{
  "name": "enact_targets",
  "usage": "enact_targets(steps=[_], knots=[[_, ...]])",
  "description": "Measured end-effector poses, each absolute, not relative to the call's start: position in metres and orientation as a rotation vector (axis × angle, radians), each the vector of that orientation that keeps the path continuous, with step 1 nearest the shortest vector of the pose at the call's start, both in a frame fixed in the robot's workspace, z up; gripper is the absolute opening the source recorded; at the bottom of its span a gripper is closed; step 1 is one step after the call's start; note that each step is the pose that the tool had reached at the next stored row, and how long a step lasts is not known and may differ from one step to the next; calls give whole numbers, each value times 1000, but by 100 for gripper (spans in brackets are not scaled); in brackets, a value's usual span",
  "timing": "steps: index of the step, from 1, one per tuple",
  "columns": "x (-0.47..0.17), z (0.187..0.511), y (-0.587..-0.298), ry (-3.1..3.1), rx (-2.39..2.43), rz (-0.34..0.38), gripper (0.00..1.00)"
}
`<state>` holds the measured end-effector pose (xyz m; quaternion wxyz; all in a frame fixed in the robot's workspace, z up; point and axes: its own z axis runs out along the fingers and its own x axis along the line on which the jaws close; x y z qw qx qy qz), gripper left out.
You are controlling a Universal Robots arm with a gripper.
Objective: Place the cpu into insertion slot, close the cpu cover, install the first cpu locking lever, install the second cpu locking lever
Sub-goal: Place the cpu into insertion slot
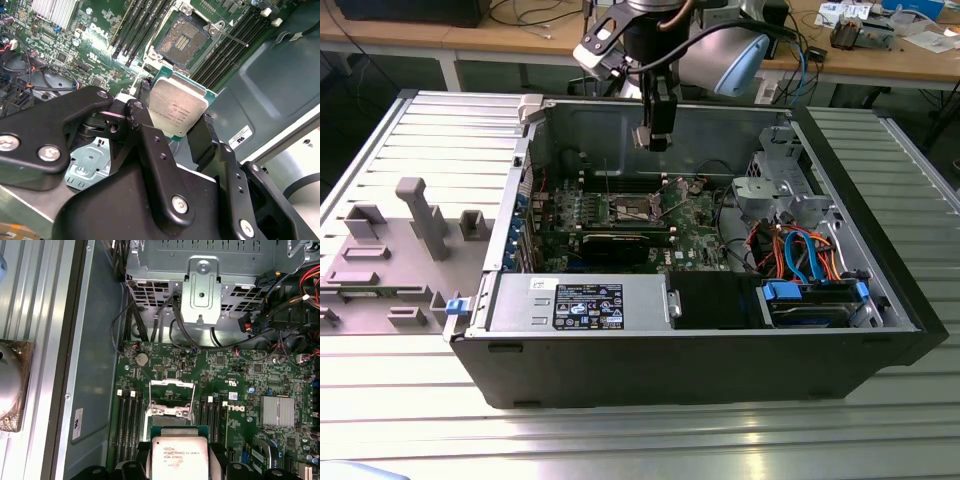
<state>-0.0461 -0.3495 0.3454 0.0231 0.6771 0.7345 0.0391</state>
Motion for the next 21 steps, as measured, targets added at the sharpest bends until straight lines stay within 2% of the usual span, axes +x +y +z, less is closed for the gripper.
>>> enact_targets(steps=[21], knots=[[-46, 336, -350, 2263, 2108, 120, 55]])
